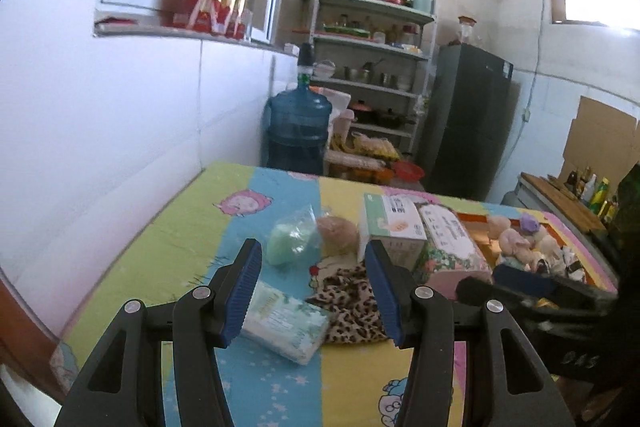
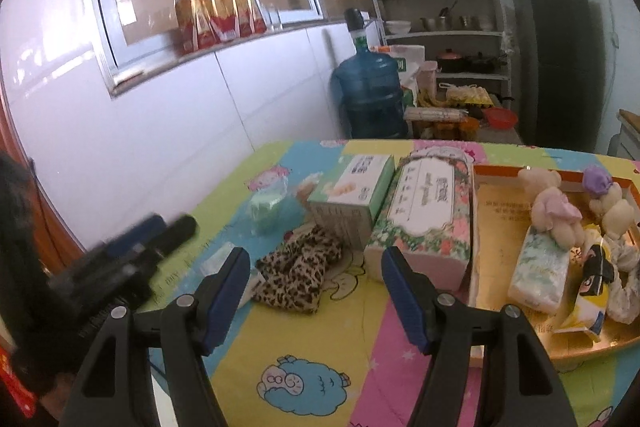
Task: Organize soft objects
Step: 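Move both tools back over the remaining soft items, then grasp the white wet-wipes pack with left tool while right tool grasps the leopard scrunchie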
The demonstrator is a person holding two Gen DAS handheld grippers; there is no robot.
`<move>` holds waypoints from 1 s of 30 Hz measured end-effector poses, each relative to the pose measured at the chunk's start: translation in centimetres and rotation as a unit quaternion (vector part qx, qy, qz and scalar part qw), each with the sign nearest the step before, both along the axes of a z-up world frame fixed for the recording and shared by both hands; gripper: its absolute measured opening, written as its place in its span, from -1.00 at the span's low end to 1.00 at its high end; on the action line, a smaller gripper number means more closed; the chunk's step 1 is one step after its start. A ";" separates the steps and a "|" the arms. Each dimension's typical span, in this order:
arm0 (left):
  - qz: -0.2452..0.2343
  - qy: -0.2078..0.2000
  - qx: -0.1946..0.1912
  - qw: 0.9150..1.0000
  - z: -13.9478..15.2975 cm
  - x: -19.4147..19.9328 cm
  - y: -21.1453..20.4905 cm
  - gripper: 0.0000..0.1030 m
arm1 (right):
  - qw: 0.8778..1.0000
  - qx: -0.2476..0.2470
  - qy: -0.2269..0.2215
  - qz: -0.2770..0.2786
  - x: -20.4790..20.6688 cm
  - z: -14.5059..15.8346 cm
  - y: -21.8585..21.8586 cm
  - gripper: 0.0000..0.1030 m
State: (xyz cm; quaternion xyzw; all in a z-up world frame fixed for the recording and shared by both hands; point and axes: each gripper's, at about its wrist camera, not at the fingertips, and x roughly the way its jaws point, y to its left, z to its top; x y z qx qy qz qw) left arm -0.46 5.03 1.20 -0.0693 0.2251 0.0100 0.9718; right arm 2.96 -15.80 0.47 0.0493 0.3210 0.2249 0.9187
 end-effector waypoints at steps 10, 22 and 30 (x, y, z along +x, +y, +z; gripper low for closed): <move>0.009 -0.017 0.019 1.000 1.0 -3.3 0.6 0.08 | 1.000 0.000 -0.009 0.018 -2.0 0.3 1.2 0.32; -0.021 0.042 -0.020 0.999 -4.0 0.6 2.5 0.08 | 0.999 -0.021 0.032 0.026 0.4 -2.9 3.1 0.32; -0.022 0.066 -0.039 0.997 -6.0 3.3 4.0 0.08 | 0.997 -0.038 0.037 0.055 2.2 -4.2 5.4 0.15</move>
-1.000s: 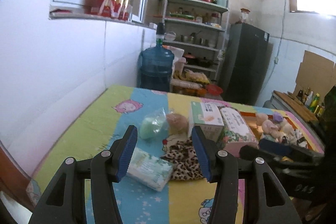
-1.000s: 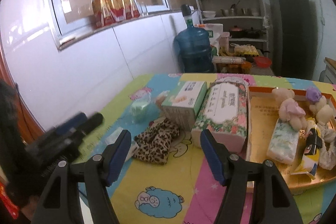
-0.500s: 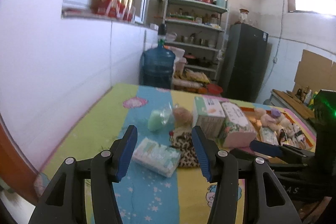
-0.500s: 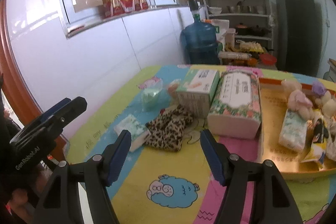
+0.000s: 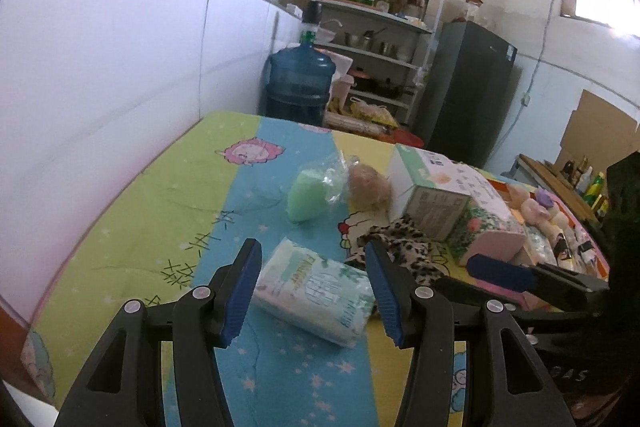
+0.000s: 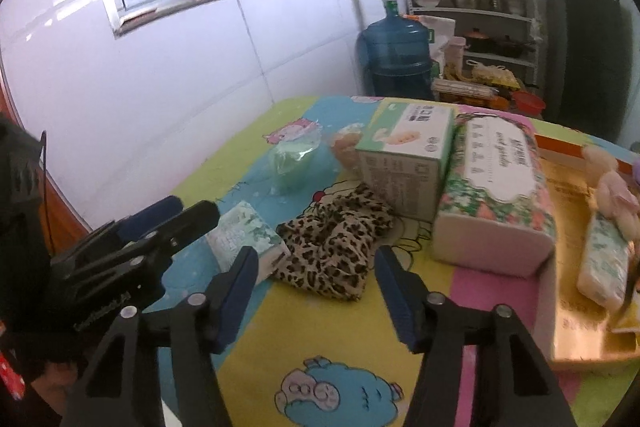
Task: Organize soft objects
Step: 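Grasp the white wet-wipes pack with left tool while right tool grasps the leopard scrunchie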
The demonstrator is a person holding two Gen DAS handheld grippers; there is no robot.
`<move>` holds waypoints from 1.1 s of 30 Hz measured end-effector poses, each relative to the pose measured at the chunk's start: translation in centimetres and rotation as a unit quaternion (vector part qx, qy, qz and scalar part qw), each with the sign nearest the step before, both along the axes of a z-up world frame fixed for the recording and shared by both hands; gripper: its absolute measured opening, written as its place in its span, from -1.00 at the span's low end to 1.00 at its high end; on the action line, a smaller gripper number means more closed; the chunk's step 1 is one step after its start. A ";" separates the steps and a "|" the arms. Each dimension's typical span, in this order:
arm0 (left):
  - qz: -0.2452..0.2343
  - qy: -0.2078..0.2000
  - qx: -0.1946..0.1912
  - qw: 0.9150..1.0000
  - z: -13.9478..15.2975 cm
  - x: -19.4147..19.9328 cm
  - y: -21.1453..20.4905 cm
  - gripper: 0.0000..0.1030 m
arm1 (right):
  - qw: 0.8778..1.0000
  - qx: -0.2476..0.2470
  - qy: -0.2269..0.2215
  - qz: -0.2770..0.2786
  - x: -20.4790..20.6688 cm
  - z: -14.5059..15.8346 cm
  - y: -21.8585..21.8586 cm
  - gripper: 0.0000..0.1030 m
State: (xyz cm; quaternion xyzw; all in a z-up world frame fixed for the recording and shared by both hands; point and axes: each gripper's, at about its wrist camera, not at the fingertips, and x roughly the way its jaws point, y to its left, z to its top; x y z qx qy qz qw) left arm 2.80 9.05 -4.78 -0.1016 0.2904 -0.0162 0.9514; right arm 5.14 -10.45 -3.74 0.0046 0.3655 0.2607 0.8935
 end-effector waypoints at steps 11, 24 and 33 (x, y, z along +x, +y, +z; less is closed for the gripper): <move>-0.001 0.014 -0.016 1.000 -1.5 1.5 1.7 0.08 | 0.998 -0.026 0.051 -0.012 3.4 -3.0 1.0 -0.47; -0.030 0.036 -0.012 0.999 -2.8 2.6 1.1 0.08 | 1.000 -0.004 -0.005 -0.019 1.2 0.6 -1.7 -0.86; -0.030 0.075 -0.019 0.997 -4.2 4.2 1.1 0.30 | 0.998 0.012 -0.058 -0.022 -0.4 4.3 -3.1 -0.86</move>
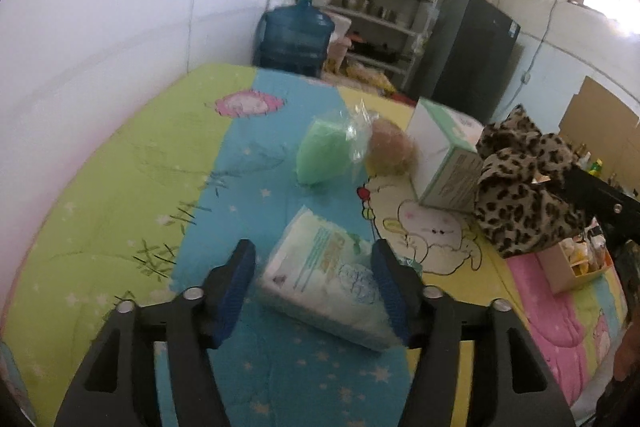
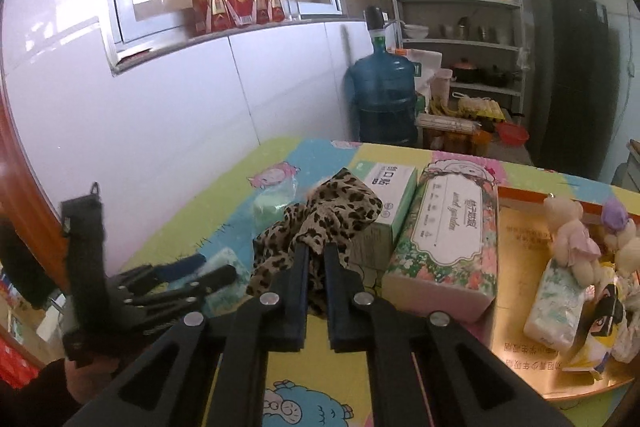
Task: Organize soft objects
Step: 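Grasp the white wet-wipes pack with left tool while right tool grasps the leopard scrunchie, then carry the wipes pack and scrunchie into the orange box and open both tools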
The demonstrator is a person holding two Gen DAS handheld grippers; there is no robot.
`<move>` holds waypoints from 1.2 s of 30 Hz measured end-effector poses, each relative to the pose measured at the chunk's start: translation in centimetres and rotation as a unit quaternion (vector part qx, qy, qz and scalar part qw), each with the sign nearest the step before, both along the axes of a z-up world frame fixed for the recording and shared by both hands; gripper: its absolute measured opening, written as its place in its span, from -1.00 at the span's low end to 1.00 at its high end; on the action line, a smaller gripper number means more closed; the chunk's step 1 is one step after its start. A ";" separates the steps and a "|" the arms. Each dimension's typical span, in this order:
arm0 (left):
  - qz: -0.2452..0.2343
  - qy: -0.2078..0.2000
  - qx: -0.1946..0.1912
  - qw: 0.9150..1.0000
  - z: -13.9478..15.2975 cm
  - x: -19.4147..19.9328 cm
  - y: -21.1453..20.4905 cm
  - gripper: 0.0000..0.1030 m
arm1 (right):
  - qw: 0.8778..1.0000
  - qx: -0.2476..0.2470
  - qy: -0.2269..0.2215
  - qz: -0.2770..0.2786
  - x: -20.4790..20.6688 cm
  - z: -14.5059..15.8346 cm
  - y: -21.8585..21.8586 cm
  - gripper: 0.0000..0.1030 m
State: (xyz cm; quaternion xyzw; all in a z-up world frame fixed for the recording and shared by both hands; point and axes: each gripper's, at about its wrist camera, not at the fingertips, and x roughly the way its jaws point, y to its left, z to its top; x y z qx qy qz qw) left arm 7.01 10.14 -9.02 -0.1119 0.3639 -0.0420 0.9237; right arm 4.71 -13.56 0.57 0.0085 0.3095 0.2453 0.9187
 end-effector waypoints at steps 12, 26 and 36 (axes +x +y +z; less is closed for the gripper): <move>-0.026 0.000 -0.021 0.999 -0.2 0.5 -0.8 -0.02 | 1.000 0.020 0.017 0.007 0.3 -1.1 -0.5 -0.86; -0.044 -0.051 -0.015 0.998 2.9 -2.0 -3.3 -0.14 | 0.999 0.035 0.002 0.000 -0.4 -0.2 -2.2 -0.86; -0.052 -0.080 -0.001 0.995 5.6 -3.0 -5.4 -0.15 | 0.999 0.044 -0.016 -0.013 -1.1 0.9 -4.0 -0.86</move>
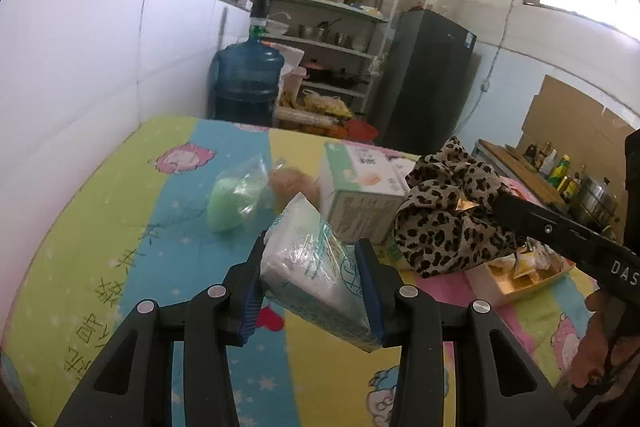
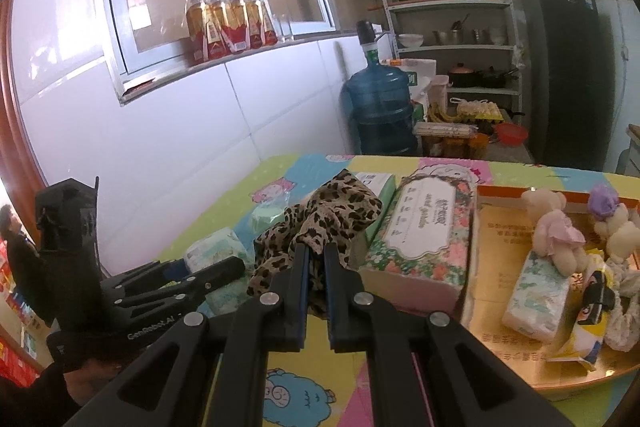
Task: Organize soft objects
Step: 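Carry the wipes pack and scrunchie into the orange box and open both tools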
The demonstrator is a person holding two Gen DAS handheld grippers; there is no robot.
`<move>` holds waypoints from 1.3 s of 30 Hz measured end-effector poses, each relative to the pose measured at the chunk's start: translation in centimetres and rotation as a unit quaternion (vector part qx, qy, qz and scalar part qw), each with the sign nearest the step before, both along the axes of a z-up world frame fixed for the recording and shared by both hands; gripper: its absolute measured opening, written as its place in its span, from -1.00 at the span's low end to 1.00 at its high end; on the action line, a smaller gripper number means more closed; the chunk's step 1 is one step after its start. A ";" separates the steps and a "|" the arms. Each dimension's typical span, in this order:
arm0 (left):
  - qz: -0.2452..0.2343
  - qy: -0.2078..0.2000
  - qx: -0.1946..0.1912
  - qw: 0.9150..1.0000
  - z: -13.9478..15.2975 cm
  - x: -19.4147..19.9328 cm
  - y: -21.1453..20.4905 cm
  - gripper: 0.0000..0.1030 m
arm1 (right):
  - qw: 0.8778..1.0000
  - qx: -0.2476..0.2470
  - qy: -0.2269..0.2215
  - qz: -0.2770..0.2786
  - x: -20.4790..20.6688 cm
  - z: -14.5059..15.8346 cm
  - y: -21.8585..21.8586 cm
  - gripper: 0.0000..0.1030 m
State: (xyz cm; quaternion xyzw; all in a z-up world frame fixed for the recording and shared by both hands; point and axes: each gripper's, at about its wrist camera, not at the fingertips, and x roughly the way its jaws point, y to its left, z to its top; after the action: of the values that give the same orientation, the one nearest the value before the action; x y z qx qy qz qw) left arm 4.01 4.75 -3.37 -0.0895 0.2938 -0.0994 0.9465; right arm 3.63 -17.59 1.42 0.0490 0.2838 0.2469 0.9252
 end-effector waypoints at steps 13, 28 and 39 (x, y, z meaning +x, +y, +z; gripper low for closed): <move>-0.040 -0.030 0.000 0.999 2.7 0.0 -4.4 -0.15 | 0.999 0.017 -0.020 -0.038 -0.7 1.3 -4.8 -0.86; -0.120 -0.051 -0.014 0.991 4.2 0.9 -13.9 -0.15 | 0.990 0.039 -0.039 -0.130 -2.2 1.8 -14.4 -0.86; -0.165 -0.035 -0.015 0.986 3.2 2.0 -20.4 -0.15 | 0.981 0.051 -0.036 -0.183 -2.8 1.1 -20.5 -0.86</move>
State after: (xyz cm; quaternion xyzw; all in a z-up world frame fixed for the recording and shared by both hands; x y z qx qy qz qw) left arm 6.02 -15.62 -0.22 -0.0503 0.2699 -0.2613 0.9254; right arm 0.79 -38.09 2.56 0.1380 0.2237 0.0890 0.9607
